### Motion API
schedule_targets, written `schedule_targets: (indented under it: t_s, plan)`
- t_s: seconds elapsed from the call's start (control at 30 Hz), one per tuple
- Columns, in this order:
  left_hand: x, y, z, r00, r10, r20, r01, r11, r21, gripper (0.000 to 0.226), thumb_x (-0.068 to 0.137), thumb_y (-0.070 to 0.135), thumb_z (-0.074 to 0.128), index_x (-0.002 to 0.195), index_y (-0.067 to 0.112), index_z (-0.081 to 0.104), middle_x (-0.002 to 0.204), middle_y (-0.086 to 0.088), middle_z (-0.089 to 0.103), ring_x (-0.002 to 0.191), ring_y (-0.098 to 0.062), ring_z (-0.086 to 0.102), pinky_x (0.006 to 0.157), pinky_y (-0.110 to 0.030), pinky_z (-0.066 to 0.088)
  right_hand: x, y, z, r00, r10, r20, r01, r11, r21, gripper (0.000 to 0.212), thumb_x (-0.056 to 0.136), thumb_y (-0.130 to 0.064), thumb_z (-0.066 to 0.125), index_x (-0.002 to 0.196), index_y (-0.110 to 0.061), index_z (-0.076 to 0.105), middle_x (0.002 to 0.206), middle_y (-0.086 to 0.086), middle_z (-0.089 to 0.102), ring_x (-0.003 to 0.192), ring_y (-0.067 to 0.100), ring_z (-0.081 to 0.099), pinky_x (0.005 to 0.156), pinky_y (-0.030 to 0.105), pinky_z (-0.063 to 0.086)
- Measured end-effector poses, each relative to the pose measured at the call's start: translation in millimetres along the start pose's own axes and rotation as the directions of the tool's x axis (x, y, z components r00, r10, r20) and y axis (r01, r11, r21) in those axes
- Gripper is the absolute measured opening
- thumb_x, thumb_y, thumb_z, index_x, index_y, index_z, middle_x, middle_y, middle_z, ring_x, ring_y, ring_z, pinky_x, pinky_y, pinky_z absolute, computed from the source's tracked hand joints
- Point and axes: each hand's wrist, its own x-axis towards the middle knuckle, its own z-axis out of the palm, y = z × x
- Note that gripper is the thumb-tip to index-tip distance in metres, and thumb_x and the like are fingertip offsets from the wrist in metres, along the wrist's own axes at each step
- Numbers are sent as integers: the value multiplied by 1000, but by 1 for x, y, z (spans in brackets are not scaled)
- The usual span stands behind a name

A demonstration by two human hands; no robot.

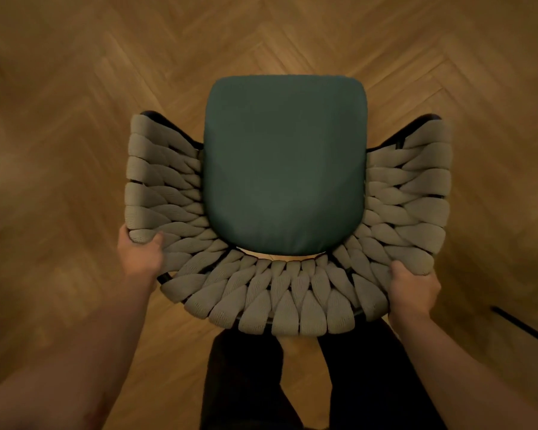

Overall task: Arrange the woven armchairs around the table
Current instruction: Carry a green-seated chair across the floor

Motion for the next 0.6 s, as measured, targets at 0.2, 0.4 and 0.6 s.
schedule_targets:
  t_s: [0.2, 0.4, 0.6]
  plan:
    - [0, -4, -3, 999, 2, 40, -1, 999, -38, 49, 91, 17, 71, 136, 22, 51, 121, -7, 64, 106, -28, 64, 95, -51, 56, -7, -4, 3, 1000, -10, -20, 9, 1000, -15, 25, 81, -21, 69, 104, -25, 61, 101, 4, 65, 102, 31, 62, 98, 54, 53]
    - [5, -10, -7, 995, 19, 102, -13, 998, -64, 54, 91, 15, 71, 140, 24, 48, 123, -6, 63, 107, -27, 63, 93, -46, 56, -15, -4, 3, 998, 9, -55, -6, 999, 48, 28, 81, -20, 68, 109, -16, 66, 95, 3, 66, 102, 32, 65, 91, 46, 56]
    - [4, -11, -8, 994, 18, 104, -4, 992, -126, 56, 88, 9, 71, 137, 27, 51, 121, -7, 66, 102, -27, 67, 88, -47, 59, -11, 3, 4, 998, -25, -65, 29, 998, 58, 36, 84, -18, 68, 119, -12, 65, 104, 7, 66, 100, 31, 64, 88, 44, 56]
